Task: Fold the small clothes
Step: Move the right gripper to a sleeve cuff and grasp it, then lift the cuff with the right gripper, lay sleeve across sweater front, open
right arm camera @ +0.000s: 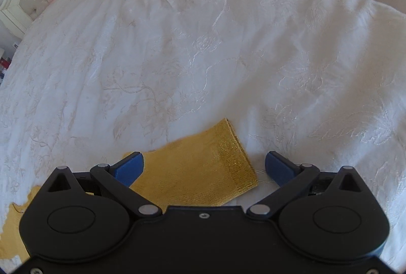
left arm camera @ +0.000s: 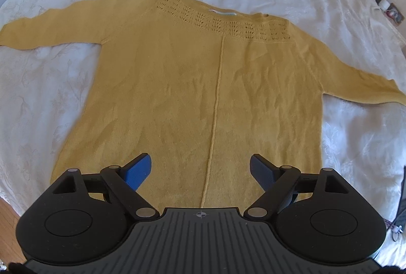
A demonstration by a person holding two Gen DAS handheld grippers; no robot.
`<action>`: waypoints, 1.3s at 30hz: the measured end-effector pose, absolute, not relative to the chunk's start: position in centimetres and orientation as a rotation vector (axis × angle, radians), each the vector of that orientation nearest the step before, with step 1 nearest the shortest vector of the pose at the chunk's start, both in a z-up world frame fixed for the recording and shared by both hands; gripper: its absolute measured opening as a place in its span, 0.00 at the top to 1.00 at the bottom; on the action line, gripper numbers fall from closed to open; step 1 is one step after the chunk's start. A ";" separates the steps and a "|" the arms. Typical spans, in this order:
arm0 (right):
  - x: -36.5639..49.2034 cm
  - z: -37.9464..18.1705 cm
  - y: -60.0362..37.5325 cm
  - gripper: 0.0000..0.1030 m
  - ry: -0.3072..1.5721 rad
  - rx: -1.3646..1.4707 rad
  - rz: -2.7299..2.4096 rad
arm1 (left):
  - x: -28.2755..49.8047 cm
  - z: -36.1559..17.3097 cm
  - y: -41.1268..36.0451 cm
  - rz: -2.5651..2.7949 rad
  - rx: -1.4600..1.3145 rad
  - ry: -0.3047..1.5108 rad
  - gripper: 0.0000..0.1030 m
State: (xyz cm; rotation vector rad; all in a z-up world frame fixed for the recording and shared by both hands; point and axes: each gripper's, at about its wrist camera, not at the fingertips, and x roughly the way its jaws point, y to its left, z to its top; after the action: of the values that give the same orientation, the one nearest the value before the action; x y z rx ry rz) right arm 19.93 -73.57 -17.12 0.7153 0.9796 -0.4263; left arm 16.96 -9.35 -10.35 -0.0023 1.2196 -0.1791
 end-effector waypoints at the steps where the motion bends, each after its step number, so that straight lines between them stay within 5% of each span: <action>1: 19.8 -17.4 -73.8 0.01 0.972 0.747 -0.409 | 16.9 -10.4 -9.5 -0.180 0.001 1.224 0.18; 5: 19.9 -18.0 -74.3 0.03 0.981 0.779 -0.384 | 16.9 -10.5 -10.2 -0.194 0.017 1.230 0.18; 7: 20.0 -18.1 -74.2 0.16 0.995 0.766 -0.394 | 17.0 -10.5 -10.5 -0.201 0.020 1.228 0.18; 11: 20.3 -18.2 -73.8 0.83 1.047 0.736 -0.390 | 17.2 -10.8 -10.8 -0.226 0.028 1.234 0.18; 30: 25.5 -2.8 -54.8 0.85 0.753 0.514 -0.168 | 21.7 -12.5 -3.9 -0.346 0.057 1.203 0.18; 39: 31.6 -3.2 -39.1 0.85 0.737 0.535 0.016 | 25.2 -12.7 4.2 -0.338 0.075 1.176 0.18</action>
State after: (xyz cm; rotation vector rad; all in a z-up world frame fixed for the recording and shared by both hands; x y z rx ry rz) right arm 31.63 -39.13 -3.17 0.5352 0.7368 0.0165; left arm 25.24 4.16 -12.66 0.0751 1.1757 -0.3379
